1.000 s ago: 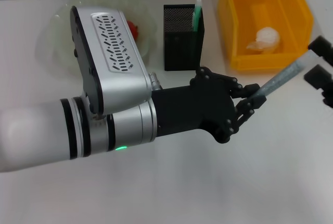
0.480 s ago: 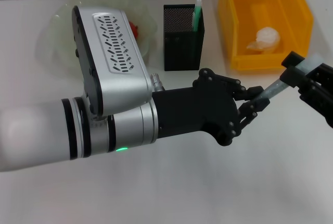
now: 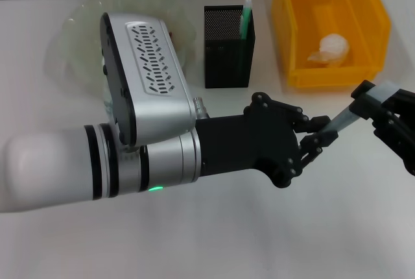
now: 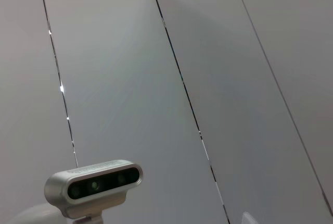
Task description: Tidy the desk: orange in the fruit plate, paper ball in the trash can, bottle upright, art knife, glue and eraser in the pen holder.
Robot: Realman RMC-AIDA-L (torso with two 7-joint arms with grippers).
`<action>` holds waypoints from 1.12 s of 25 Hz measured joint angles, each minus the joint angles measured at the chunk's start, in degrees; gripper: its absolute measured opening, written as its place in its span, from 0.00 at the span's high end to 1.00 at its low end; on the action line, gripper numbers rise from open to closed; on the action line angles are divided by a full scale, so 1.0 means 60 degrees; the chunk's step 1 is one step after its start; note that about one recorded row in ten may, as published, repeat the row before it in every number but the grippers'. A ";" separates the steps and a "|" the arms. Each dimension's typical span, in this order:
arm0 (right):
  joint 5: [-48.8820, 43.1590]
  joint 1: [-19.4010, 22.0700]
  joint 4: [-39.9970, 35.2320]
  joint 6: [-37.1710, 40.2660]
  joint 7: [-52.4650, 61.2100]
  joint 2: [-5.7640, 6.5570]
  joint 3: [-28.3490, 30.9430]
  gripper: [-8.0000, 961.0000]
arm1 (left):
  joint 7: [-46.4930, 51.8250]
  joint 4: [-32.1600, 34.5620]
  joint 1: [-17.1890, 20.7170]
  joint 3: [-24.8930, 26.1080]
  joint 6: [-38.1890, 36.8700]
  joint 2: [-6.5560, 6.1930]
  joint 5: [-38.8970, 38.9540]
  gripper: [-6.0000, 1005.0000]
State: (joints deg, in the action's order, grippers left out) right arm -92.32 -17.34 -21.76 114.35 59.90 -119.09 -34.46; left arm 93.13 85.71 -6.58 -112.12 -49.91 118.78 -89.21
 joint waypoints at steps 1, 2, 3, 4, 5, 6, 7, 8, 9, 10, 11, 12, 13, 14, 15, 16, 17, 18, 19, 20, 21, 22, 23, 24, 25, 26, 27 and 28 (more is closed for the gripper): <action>0.0004 0.0001 0.0002 0.0012 -0.0001 -0.0001 0.0018 0.80 | -0.0003 -0.0131 -0.0058 -0.0003 -0.0011 0.0008 -0.0004 0.87; 0.0016 0.0000 0.0003 0.0022 -0.0001 -0.0001 0.0044 0.81 | -0.0007 -0.0170 -0.0071 -0.0003 -0.0012 0.0009 -0.0021 0.85; 0.0028 0.0001 0.0005 0.0036 -0.0003 -0.0001 0.0064 0.82 | -0.0014 -0.0203 -0.0081 -0.0003 -0.0011 0.0003 -0.0031 0.83; 0.0034 0.0004 0.0006 0.0043 -0.0009 -0.0001 0.0073 0.83 | -0.0014 -0.0203 -0.0081 -0.0003 -0.0011 0.0003 -0.0031 0.81; 0.0035 0.0008 0.0003 0.0043 -0.0011 -0.0001 0.0076 0.84 | -0.0014 -0.0203 -0.0081 -0.0003 -0.0011 0.0003 -0.0031 0.79; 0.0036 0.0010 -0.0010 0.0036 -0.0015 -0.0002 0.0082 0.84 | -0.0024 -0.0239 -0.0088 0.0004 -0.0010 0.0004 -0.0031 0.77; 0.0038 0.0015 -0.0026 0.0002 -0.0018 -0.0002 0.0105 0.84 | -0.0033 -0.0312 -0.0092 0.0069 0.0004 0.0007 -0.0032 0.75; 0.0040 0.0020 -0.0036 -0.0052 -0.0055 -0.0002 0.0185 0.84 | -0.0033 -0.0317 -0.0092 0.0079 0.0005 0.0007 -0.0031 0.73; 0.0040 0.0026 -0.0046 -0.0100 -0.0102 -0.0002 0.0273 0.84 | -0.0036 -0.0330 -0.0090 0.0098 0.0005 0.0007 -0.0032 0.71; 0.0042 0.0044 -0.0049 -0.0161 -0.0215 -0.0002 0.0473 0.85 | -0.0036 -0.0330 -0.0090 0.0098 0.0005 0.0007 -0.0032 0.69; 0.0043 0.0055 -0.0049 -0.0221 -0.0353 -0.0002 0.0693 0.85 | -0.0126 -0.0340 -0.0041 0.0141 -0.0001 0.0004 -0.0029 0.67; 0.0045 0.0053 -0.0049 -0.0288 -0.0502 -0.0002 0.0903 0.85 | -0.0126 -0.0340 -0.0041 0.0141 -0.0001 0.0004 -0.0029 0.65; 0.0046 0.0022 -0.0049 -0.0378 -0.0672 -0.0001 0.1075 0.85 | -0.0244 -0.0350 0.0018 0.0164 -0.0002 -0.0002 -0.0010 0.63; 0.0051 -0.0042 -0.0048 -0.0488 -0.0851 -0.0001 0.1247 0.85 | -0.0538 -0.0428 0.0107 0.0207 0.0004 -0.0006 0.0124 0.44; 0.0054 -0.0160 -0.0037 -0.0634 -0.1056 -0.0001 0.1340 0.85 | -0.0538 -0.0428 0.0107 0.0207 0.0004 -0.0006 0.0124 0.41; 0.0057 -0.0299 -0.0011 -0.0811 -0.1255 -0.0002 0.1389 0.85 | -0.0538 -0.0428 0.0107 0.0207 0.0004 -0.0006 0.0124 0.38; 0.0060 -0.0439 0.0016 -0.0953 -0.1404 -0.0005 0.1415 0.85 | -0.1655 -0.0961 0.0257 0.0341 -0.0053 -0.0019 0.0981 0.36; 0.0072 -0.0828 0.0135 -0.1489 -0.1662 -0.0031 0.1429 0.85 | -0.2452 -0.1430 0.0312 0.0483 -0.0294 -0.0019 0.1722 0.33; 0.0072 -0.0828 0.0135 -0.1489 -0.1662 -0.0031 0.1429 0.85 | -0.2452 -0.1430 0.0312 0.0483 -0.0294 -0.0019 0.1722 0.30; 0.0099 -0.1051 0.0218 -0.1826 -0.1766 -0.0046 0.1440 0.85 | -0.3344 -0.1961 0.0347 0.0657 -0.0673 -0.0013 0.2553 0.28; 0.0125 -0.1273 0.0317 -0.2143 -0.1844 -0.0048 0.1457 0.85 | -0.4674 -0.3049 0.0293 0.0984 -0.1560 -0.0002 0.3826 0.25; 0.0160 -0.1544 0.0438 -0.2494 -0.1923 -0.0051 0.1466 0.85 | -0.5541 -0.3870 0.0161 0.1181 -0.2293 -0.0005 0.4600 0.24; 0.0189 -0.1798 0.0551 -0.2813 -0.2012 -0.0049 0.1470 0.85 | -0.6025 -0.4366 0.0079 0.1282 -0.2746 0.0002 0.4970 0.24; 0.0225 -0.2043 0.0640 -0.3127 -0.2140 -0.0049 0.1471 0.85 | -0.6725 -0.5137 -0.0072 0.1430 -0.3392 0.0004 0.5514 0.23; 0.0258 -0.2268 0.0705 -0.3380 -0.2246 -0.0048 0.1472 0.85 | -0.6725 -0.5137 -0.0072 0.1430 -0.3392 0.0004 0.5514 0.23; 0.0285 -0.2497 0.0791 -0.3658 -0.2376 -0.0049 0.1473 0.85 | -0.7972 -0.6696 -0.0446 0.1629 -0.4446 0.0025 0.6427 0.22; 0.0331 -0.2747 0.0876 -0.3951 -0.2479 -0.0050 0.1475 0.85 | -0.8593 -0.7655 -0.0742 0.1679 -0.4841 0.0031 0.6824 0.22; 0.0454 -0.3184 0.1026 -0.4547 -0.2540 -0.0050 0.1457 0.85 | -0.8885 -0.8170 -0.0894 0.1690 -0.5031 0.0032 0.7004 0.21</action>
State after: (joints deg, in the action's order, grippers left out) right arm -89.60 -36.45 -15.61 87.07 44.66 -119.39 -25.72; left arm 39.82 36.69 -11.94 -101.98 -80.09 118.97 -47.18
